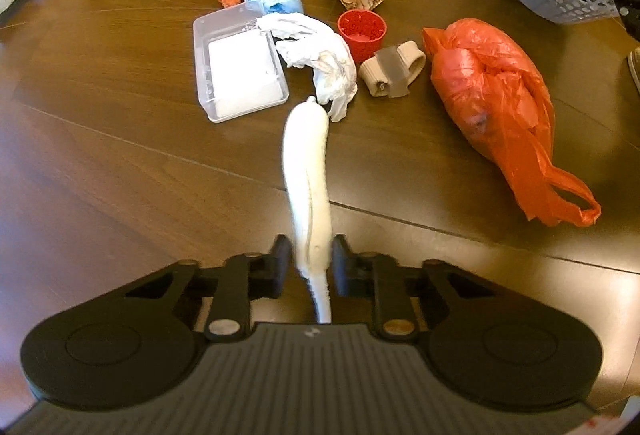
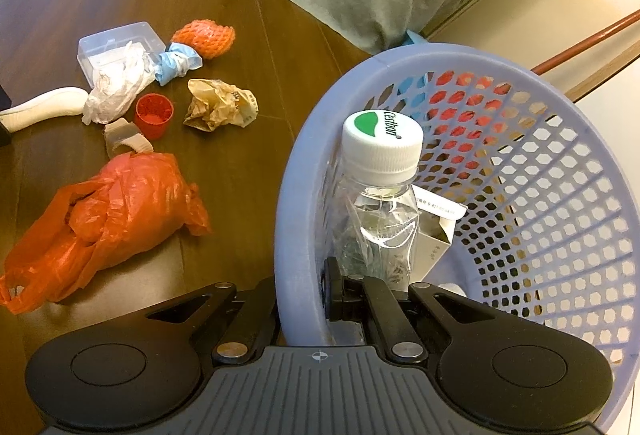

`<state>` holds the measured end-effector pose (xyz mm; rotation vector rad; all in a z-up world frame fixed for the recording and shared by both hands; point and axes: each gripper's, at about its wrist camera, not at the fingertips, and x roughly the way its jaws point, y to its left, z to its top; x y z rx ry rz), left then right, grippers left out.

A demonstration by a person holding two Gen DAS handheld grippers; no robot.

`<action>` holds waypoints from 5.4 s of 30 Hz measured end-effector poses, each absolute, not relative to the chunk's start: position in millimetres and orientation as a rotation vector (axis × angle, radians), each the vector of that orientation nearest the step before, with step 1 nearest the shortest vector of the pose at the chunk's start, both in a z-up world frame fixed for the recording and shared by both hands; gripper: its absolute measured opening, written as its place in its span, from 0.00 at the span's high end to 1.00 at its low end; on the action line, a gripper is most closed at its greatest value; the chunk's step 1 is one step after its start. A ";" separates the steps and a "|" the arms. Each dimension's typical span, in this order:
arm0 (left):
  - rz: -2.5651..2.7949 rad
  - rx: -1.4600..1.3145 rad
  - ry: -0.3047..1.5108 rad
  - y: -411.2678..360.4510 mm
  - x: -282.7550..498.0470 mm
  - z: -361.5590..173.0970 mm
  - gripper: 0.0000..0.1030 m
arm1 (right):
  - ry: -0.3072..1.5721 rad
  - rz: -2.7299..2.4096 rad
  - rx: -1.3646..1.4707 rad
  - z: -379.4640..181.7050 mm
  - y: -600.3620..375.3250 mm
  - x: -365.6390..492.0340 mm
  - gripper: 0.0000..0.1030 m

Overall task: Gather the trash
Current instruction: 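Grasp the white foam strip with the left gripper and lift it, then carry the foam strip over the basket and open the left gripper, then grasp the red plastic bag with the left gripper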

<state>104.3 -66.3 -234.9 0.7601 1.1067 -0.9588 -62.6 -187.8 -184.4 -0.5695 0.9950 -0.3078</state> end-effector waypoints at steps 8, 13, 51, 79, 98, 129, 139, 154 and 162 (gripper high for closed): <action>-0.999 0.913 1.067 -73.7 103.9 -222.1 0.85 | 1.006 -0.301 -0.582 -186.6 -185.5 -60.3 1.00; -1.058 1.059 0.970 -86.1 104.3 -183.8 0.85 | 1.018 -0.300 -0.587 -186.1 -185.0 -58.1 1.00; -1.368 1.090 0.727 -194.3 86.4 -20.8 0.85 | 1.034 -0.270 -0.594 -178.9 -165.6 -20.1 1.00; -1.476 1.060 0.701 -268.0 41.4 -11.4 0.82 | 1.016 -0.244 -0.569 -173.9 -157.4 -17.5 1.00; -1.377 0.974 0.757 -245.2 74.3 -11.3 0.78 | 1.007 -0.246 -0.558 -171.6 -160.6 -18.3 1.00; -1.001 0.787 1.133 -117.9 174.4 -100.8 0.64 | 1.005 -0.259 -0.608 -180.5 -168.8 -38.2 1.00; -1.023 0.691 1.181 -117.4 167.4 -130.5 0.58 | 1.029 -0.286 -0.607 -186.5 -182.5 -48.0 1.00; -1.194 0.529 1.375 -160.4 84.9 -199.8 0.54 | 1.046 -0.326 -0.587 -188.3 -202.8 -64.3 1.00; -1.089 0.517 1.395 -178.2 78.2 -227.2 0.71 | 1.049 -0.324 -0.585 -188.9 -205.7 -68.1 1.00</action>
